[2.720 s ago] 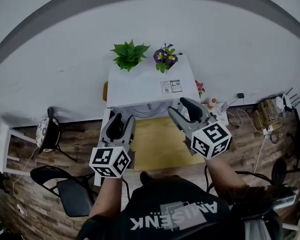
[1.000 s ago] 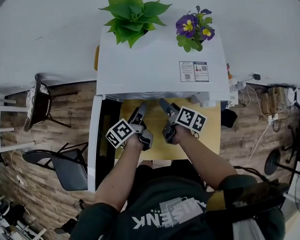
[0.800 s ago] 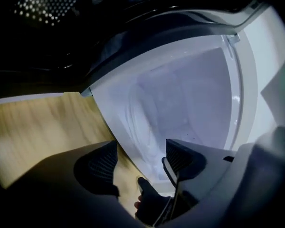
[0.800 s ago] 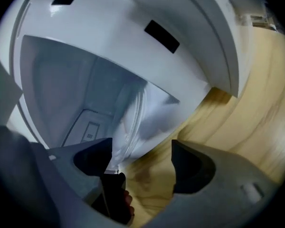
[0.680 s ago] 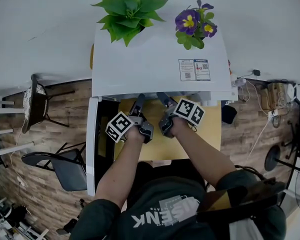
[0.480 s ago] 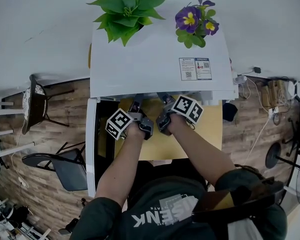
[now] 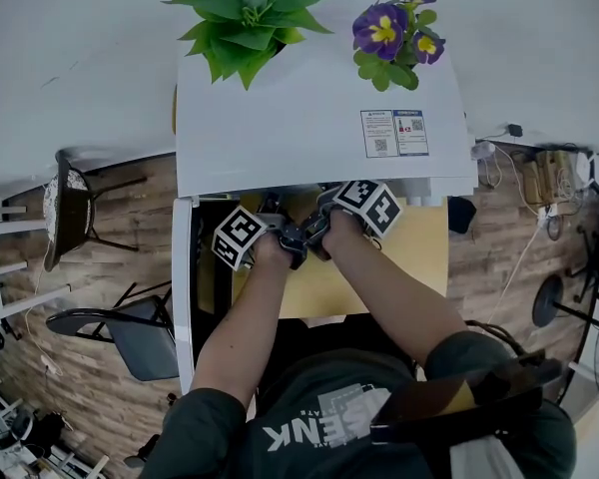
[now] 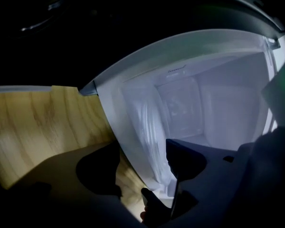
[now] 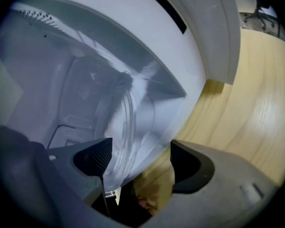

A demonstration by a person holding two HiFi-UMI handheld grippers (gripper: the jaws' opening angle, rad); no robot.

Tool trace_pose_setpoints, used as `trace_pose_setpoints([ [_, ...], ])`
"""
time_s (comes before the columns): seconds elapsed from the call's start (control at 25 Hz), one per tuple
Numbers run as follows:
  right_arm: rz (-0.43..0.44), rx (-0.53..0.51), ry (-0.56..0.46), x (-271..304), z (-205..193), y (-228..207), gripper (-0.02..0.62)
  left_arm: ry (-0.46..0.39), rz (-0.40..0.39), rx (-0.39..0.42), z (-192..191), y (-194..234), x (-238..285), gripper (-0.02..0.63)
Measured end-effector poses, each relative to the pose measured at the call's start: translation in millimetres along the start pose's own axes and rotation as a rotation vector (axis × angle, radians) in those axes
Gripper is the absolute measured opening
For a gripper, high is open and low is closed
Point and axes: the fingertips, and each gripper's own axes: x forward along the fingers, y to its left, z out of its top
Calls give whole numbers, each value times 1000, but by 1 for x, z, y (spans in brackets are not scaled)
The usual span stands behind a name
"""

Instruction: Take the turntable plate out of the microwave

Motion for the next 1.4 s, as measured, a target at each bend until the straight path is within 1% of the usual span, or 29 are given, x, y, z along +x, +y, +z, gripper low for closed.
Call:
trace_pose_setpoints([
  [0.04,-15,-5,4,1,0,0,374,5,5,-8,0,1,0,304],
  [0.12,-41,4,11,2,-1,0,373,17,19,-43,-1,4,1,265],
  [0.2,-45,23,14,2,0,-1,373,31,31,-58,-3,5,1,264],
  [0.4,-9,9,37,1,0,-5,359,29,45,25,-5,6,-2,267],
  [0.6,62,-26,16,-1,5,-13,339,38,49,31,-17,10,-12,265],
  [0.68,84,-35,26,-3,4,-14,330,46,63,41,-20,11,-15,267],
  [0.84,103,-18,49,-10,-2,-20,321,67,63,76,-26,11,-22,254],
  [0.92,108,-8,47,-14,-4,-22,321,62,56,72,-31,10,-26,234],
  [1.04,115,-5,54,-20,-8,-28,321,61,52,62,-39,11,-35,230],
  [1.12,122,-15,70,-24,-13,-31,319,66,44,71,-43,10,-41,202],
  [1.2,128,-28,85,-29,-17,-35,311,80,42,89,-49,7,-46,143],
  [1.24,131,-31,89,-31,-19,-37,304,87,43,92,-52,7,-49,102],
  [1.4,153,-53,107,-40,-26,-44,296,100,34,70,-61,10,-60,94],
])
